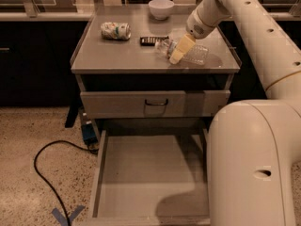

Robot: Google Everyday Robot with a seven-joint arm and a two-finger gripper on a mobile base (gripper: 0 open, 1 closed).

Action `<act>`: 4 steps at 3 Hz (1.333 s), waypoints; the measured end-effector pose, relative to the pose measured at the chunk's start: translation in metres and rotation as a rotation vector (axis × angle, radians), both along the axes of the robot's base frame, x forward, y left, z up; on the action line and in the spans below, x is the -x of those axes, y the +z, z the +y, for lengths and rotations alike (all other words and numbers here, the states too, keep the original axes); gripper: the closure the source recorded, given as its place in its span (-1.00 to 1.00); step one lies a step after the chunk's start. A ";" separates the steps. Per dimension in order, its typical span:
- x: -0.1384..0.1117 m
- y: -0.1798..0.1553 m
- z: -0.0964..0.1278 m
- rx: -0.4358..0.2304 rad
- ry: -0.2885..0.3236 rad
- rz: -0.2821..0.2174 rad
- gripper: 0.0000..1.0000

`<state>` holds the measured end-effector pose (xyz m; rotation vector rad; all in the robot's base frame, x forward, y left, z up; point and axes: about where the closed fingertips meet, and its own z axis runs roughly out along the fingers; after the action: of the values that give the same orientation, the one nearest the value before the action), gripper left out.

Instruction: Place water bottle into middle drawer

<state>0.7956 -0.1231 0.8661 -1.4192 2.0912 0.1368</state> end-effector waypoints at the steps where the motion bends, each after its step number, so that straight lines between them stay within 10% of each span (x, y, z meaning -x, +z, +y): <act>1: 0.001 -0.008 -0.002 -0.009 -0.006 0.024 -1.00; 3: 0.007 -0.029 -0.001 -0.026 0.003 0.095 -1.00; 4: 0.007 -0.030 -0.001 -0.026 0.004 0.095 -0.61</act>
Offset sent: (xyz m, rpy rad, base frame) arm -0.0050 -0.0093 -0.0189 0.0310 0.0893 0.0040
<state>0.7889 -0.1237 0.8365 -1.4265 2.1559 0.2367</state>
